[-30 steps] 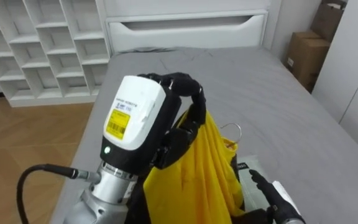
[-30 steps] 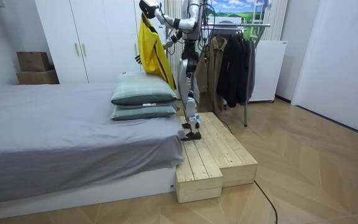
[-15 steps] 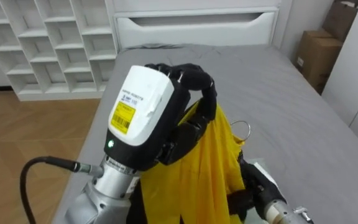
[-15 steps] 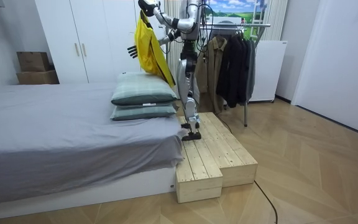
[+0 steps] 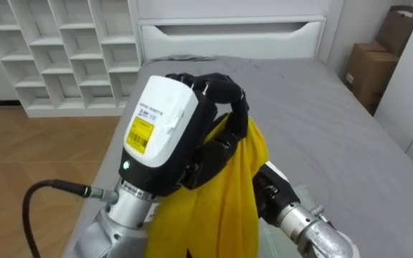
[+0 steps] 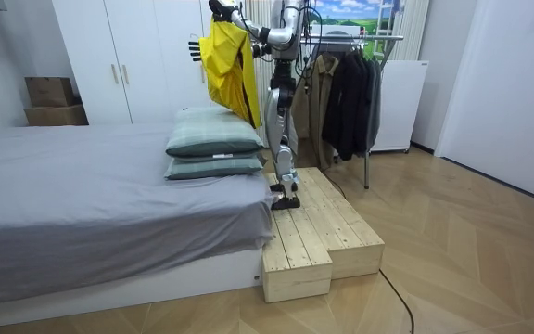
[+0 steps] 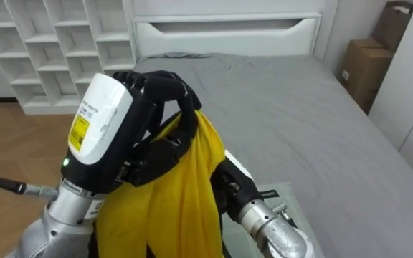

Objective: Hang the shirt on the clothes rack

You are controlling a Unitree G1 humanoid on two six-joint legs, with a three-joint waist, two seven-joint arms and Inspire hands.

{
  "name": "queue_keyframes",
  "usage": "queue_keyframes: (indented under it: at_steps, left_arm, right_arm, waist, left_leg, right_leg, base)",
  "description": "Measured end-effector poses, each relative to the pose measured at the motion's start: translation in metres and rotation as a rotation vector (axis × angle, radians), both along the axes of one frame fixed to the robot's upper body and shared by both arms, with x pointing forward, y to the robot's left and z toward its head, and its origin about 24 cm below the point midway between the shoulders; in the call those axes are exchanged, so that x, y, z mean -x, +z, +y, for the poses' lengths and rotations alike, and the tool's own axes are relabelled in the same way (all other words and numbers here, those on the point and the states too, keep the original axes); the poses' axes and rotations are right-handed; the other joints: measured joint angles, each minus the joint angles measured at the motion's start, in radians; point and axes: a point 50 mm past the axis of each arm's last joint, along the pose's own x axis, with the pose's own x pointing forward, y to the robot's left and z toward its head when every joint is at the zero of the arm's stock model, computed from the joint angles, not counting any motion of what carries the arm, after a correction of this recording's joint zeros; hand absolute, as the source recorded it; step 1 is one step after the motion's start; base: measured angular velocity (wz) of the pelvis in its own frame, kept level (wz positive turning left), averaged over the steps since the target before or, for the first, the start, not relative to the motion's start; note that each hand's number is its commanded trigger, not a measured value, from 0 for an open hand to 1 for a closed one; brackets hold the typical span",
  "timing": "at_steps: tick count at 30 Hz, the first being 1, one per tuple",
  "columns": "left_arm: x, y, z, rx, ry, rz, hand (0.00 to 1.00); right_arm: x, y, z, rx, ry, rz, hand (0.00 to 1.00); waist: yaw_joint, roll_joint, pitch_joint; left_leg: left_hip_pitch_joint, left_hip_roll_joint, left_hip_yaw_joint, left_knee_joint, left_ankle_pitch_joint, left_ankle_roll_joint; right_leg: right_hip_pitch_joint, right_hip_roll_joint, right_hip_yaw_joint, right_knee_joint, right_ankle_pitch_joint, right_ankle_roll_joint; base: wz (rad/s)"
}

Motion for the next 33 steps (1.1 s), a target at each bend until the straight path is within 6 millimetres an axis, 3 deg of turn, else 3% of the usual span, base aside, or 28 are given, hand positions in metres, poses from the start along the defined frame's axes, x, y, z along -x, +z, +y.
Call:
queue_keyframes:
  at_steps: [29, 31, 32, 33]
  left_arm:
    - [-0.0025, -0.0037, -0.0022, 0.034, 0.015, 0.018, 1.0]
    - [-0.0026, -0.0037, -0.0022, 0.034, 0.016, 0.018, 0.56]
    - [-0.0026, -0.0037, -0.002, 0.033, 0.016, 0.018, 0.06]
    - [-0.0026, -0.0038, -0.0017, 0.03, 0.017, 0.018, 0.0]
  right_arm:
    - [0.0004, 0.004, 0.0044, -0.019, 0.038, -0.013, 1.0]
    - [0.0002, 0.004, 0.0041, -0.019, 0.033, -0.013, 1.0]
    - [0.0, 0.0039, 0.0023, -0.014, 0.027, -0.013, 1.0]
    - [-0.0003, 0.004, 0.0011, -0.011, 0.022, -0.014, 1.0]
  waist:
    - [0.001, 0.0, 0.0004]
    - [0.001, 0.0, 0.0003]
    - [0.001, 0.0, 0.0001]
    - [0.001, 0.0, -0.0001]
  left_leg:
    - [-0.005, -0.001, -0.006, 0.001, 0.0, 0.0]
    - [-0.011, -0.001, -0.006, 0.002, 0.0, 0.0]
    - [-0.015, -0.001, -0.005, 0.003, 0.0, 0.0]
    - [-0.02, -0.001, -0.005, 0.004, 0.0, 0.0]
  right_leg:
    - [-0.003, 0.001, -0.003, -0.002, 0.0, 0.0]
    - [-0.008, 0.0, -0.003, -0.002, 0.0, 0.0]
    - [-0.013, 0.0, -0.005, -0.001, 0.0, 0.0]
    - [-0.018, 0.0, -0.006, 0.0, 0.0, 0.0]
  base:
    - [0.0]
    - [0.0]
    - [0.0]
    - [0.0]
